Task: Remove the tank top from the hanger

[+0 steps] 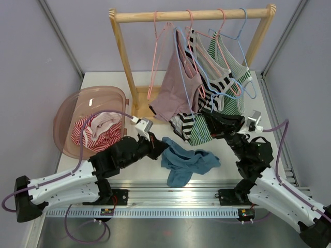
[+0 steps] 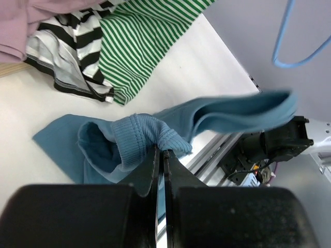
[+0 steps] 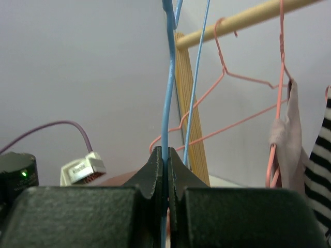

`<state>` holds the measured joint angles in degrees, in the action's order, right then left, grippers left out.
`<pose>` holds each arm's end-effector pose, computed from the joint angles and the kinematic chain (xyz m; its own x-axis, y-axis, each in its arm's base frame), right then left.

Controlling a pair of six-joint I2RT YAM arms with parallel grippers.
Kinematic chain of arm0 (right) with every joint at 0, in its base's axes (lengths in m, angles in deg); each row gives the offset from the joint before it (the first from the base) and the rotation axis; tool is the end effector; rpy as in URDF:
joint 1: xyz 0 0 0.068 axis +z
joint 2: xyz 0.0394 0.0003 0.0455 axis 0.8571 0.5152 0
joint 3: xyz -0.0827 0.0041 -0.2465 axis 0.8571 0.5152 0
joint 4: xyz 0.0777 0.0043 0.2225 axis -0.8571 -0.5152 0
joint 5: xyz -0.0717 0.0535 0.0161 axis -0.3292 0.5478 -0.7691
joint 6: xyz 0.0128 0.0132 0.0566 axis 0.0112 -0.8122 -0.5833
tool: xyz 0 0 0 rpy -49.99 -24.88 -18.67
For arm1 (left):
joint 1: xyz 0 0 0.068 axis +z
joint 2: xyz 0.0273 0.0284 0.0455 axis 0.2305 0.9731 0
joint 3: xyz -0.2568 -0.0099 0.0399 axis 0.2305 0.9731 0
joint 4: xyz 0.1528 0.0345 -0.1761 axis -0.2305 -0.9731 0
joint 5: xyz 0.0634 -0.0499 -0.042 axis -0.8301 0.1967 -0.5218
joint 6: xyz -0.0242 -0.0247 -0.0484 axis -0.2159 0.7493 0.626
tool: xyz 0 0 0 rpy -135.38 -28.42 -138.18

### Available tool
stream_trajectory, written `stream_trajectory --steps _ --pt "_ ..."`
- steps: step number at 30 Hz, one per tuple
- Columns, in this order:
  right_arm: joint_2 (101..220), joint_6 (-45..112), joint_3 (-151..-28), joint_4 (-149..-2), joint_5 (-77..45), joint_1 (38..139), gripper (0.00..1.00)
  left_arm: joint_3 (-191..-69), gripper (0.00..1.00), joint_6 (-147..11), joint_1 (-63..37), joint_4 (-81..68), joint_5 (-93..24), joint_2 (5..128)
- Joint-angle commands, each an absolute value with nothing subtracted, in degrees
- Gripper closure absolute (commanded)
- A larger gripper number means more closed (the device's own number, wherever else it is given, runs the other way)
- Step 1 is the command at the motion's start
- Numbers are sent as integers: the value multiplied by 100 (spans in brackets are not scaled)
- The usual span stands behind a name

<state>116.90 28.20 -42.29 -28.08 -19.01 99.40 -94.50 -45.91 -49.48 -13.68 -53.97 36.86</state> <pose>0.1027 0.0926 0.3618 0.3110 0.5331 -0.7868 -0.7800 0.6162 0.1092 0.0911 -0.1589 0.2892 -0.5323 -0.1548 -0.8323 0.5908 0.6361 -0.4963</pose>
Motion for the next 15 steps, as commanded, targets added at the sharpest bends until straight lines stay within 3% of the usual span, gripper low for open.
stream_trajectory --steps 1,4,8,9,12,14,15 --pt "11553 3054 -4162 -1522 -2017 9960 100 -9665 100 -4743 -4978 -860 -4836 4187" --pt "11667 2993 -4431 -1404 -2175 9960 100 -9981 100 -4884 -5135 -701 -4235 4699" --pt "11659 2993 -5671 -4002 -2202 9960 100 -10377 100 -4517 -5250 -1517 -5700 5218" --pt "11685 2967 -5899 -4991 -2324 9960 100 -10465 100 -4124 -5242 -2172 -6547 5262" --pt "11677 2879 -6446 -6183 -2325 9951 100 -10677 100 -3735 -5242 -3045 -7502 5298" --pt "11589 2870 -6561 -6511 -2308 9960 100 -10607 92 -3715 -5241 -3110 -7602 5228" --pt "11588 2861 -6631 -6713 -2377 9960 100 -10589 83 -3724 -5241 -3136 -7602 5167"
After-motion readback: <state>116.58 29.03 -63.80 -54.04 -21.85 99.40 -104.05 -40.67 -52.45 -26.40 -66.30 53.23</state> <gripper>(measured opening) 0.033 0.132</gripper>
